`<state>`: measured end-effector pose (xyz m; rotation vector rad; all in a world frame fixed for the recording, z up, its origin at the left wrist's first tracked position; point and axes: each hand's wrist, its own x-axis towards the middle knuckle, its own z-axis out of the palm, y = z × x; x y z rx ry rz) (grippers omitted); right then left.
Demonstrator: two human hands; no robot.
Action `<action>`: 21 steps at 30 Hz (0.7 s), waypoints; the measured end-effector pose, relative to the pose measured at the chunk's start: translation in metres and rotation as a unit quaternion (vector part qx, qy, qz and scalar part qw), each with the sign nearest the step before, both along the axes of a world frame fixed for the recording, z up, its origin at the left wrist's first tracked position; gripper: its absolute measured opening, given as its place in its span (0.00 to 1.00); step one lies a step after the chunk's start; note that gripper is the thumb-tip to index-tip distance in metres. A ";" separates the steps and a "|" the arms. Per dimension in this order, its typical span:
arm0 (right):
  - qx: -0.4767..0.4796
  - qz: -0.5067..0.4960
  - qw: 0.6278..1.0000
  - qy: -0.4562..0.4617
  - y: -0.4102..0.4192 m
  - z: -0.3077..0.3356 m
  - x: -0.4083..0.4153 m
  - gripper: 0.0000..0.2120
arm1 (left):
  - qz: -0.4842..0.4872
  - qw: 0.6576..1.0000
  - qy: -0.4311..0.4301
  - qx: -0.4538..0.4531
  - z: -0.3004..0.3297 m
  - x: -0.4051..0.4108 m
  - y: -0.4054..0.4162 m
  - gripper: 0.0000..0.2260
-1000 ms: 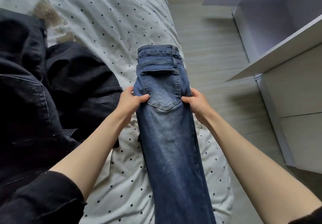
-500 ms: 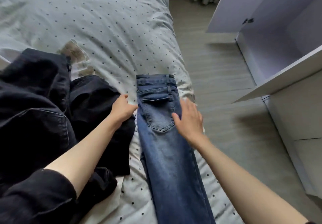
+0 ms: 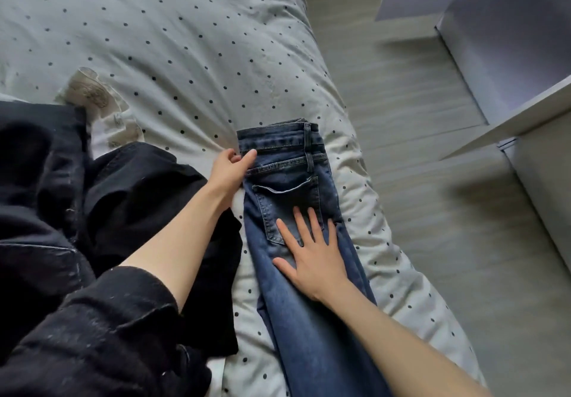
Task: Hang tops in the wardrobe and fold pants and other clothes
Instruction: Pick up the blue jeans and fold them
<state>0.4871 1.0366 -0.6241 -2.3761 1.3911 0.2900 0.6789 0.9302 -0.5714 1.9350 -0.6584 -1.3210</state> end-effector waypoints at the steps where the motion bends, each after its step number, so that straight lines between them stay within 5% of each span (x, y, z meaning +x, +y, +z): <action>1: -0.004 0.001 1.000 -0.002 -0.001 -0.003 0.001 0.32 | 0.021 0.999 0.027 -0.005 -0.006 0.000 -0.002 0.22; 6: 0.010 0.006 1.000 -0.008 -0.002 -0.014 -0.001 0.32 | 0.035 0.991 0.122 -0.047 -0.009 -0.001 -0.005 0.04; 11: 0.035 0.021 0.998 -0.044 -0.006 0.001 -0.011 0.31 | -0.057 0.988 0.096 -0.107 0.024 -0.003 0.009 0.10; 14: 0.033 -0.064 0.976 -0.203 0.000 0.027 -0.027 0.21 | -0.098 0.979 0.087 -0.156 0.052 -0.006 0.032 0.13; 16: 0.108 -0.241 0.920 -0.290 0.014 0.049 -0.045 0.16 | -0.114 0.974 0.087 -0.175 0.073 -0.014 0.057 0.15; 19: 0.269 -0.489 0.725 -0.405 0.033 0.074 -0.070 0.17 | -0.160 0.968 0.099 -0.168 0.097 -0.030 0.093 0.19; 21: 0.338 -0.556 0.606 -0.457 0.048 0.088 -0.087 0.23 | -0.216 0.960 0.067 -0.165 0.108 -0.040 0.124 0.20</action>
